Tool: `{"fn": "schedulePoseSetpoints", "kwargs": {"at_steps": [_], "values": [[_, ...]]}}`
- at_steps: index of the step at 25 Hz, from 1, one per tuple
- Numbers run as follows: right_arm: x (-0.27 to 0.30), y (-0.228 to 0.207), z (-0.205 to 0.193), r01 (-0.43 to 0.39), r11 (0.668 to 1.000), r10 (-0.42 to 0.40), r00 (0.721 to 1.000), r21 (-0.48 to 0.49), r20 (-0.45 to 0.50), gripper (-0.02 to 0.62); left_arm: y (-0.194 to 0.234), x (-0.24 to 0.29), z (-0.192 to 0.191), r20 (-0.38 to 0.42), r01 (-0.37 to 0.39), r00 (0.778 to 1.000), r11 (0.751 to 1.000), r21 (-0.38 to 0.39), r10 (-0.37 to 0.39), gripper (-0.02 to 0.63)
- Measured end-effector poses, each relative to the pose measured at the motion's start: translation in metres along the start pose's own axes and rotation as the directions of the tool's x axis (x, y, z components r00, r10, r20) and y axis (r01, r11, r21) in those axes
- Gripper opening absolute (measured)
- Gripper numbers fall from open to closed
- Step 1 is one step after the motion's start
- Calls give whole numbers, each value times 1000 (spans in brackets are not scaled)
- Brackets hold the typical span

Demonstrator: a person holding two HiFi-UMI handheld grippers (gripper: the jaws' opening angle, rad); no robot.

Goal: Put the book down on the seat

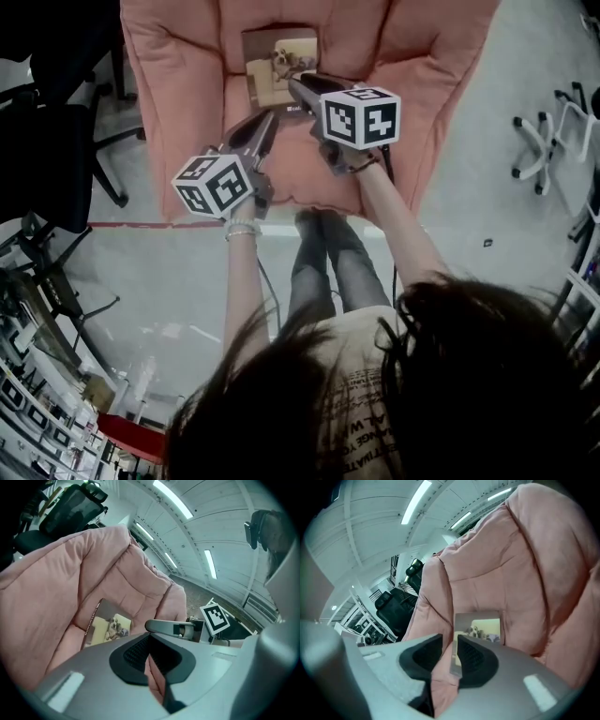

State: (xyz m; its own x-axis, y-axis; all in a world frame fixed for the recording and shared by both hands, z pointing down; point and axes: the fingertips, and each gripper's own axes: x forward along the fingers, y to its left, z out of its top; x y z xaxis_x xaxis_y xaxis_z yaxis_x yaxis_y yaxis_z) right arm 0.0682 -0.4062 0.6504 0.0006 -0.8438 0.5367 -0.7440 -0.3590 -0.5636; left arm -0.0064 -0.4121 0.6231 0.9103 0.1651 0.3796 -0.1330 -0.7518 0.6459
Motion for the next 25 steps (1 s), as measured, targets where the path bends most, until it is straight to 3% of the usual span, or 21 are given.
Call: {"fn": "schedulePoseSetpoints", "kwargs": {"at_steps": [25], "values": [[-134,120,43,-109,989,122,984,-99,132,3,-129,-77,41,94,50,994,996,70,-56,-11]]}}
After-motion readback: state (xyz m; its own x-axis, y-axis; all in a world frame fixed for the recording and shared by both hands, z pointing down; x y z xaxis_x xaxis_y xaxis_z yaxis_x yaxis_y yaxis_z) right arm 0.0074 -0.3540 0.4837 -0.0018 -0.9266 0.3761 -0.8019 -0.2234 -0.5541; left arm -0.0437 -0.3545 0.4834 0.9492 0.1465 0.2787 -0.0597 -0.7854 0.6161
